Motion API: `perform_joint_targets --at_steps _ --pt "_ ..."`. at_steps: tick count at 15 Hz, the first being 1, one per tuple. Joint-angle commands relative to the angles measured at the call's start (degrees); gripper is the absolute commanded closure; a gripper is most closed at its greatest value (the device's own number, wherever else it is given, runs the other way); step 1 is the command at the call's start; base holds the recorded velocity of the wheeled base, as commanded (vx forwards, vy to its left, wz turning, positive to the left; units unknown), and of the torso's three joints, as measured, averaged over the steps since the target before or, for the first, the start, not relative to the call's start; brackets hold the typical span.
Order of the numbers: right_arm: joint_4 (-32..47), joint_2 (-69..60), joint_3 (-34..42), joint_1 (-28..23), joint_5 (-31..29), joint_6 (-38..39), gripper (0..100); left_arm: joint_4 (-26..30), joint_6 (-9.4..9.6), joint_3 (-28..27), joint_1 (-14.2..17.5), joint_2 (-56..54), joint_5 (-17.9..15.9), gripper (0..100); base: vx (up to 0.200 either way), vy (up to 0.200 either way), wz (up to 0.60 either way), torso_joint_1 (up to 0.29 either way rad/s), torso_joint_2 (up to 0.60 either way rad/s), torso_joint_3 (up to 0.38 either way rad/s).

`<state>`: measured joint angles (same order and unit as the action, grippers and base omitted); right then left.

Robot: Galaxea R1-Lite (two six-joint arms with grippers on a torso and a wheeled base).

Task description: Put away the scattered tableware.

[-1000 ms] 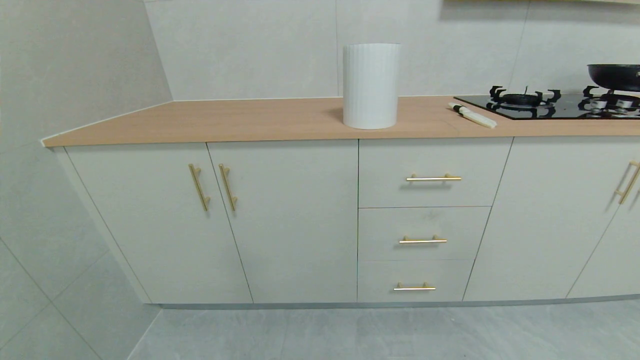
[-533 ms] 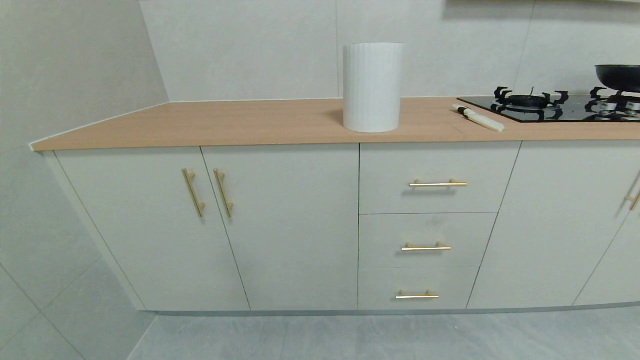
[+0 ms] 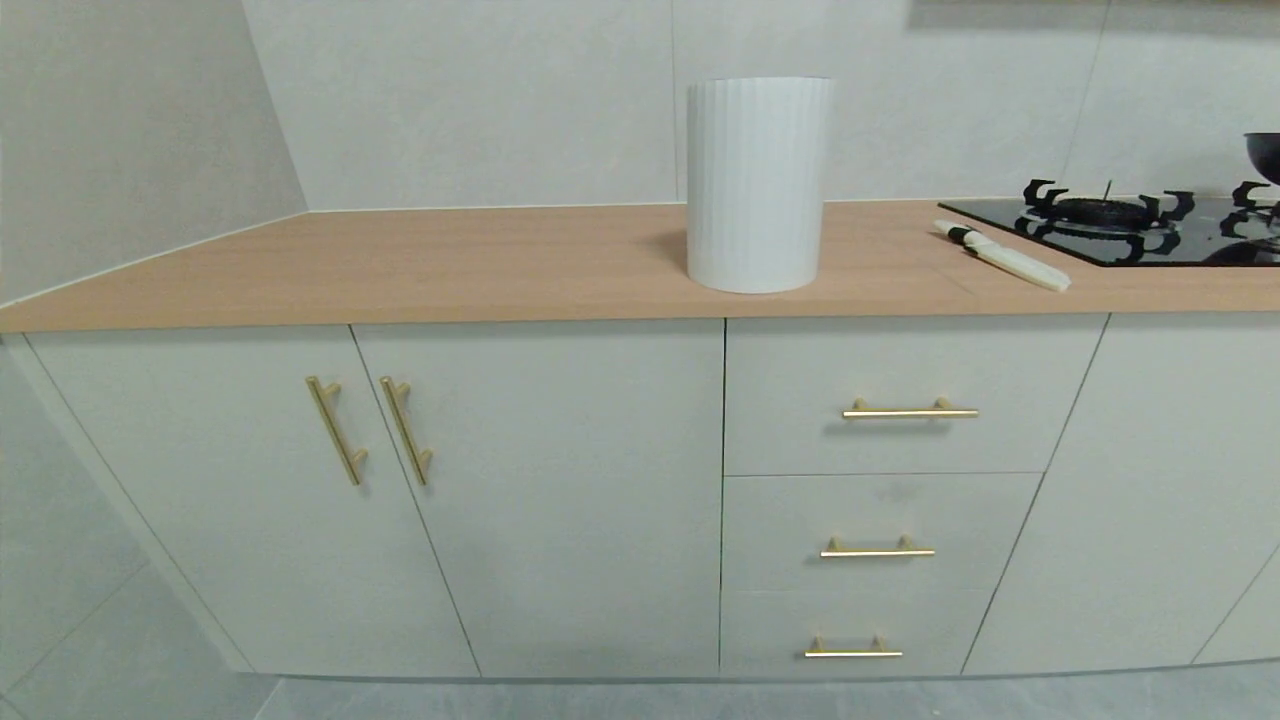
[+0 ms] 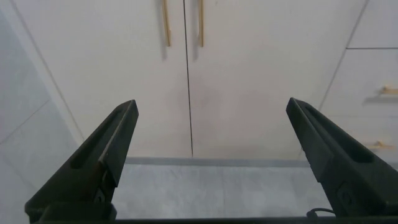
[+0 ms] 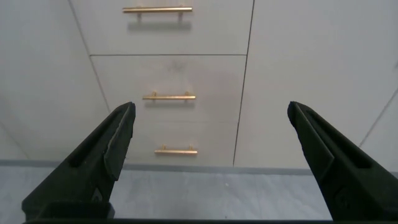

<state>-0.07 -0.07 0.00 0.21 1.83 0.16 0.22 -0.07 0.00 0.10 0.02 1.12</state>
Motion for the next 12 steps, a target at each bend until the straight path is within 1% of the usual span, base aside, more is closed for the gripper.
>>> perform_joint_targets --at_steps 1,10,12 --pt "-0.01 0.07 0.00 0.06 0.02 0.02 0 -0.04 -0.01 0.00 -0.01 -0.02 0.02 0 0.200 0.000 0.00 0.002 0.00 -0.002" --pt "-0.01 0.07 0.00 0.06 0.02 0.11 0 0.04 -0.01 0.00 -0.01 -0.02 0.02 0 0.200 0.000 0.00 0.001 0.00 0.000" --pt "-0.01 0.07 0.00 0.06 0.02 0.11 0 0.04 -0.01 0.00 -0.01 -0.02 0.02 0 0.000 0.000 0.00 0.000 0.00 0.000"
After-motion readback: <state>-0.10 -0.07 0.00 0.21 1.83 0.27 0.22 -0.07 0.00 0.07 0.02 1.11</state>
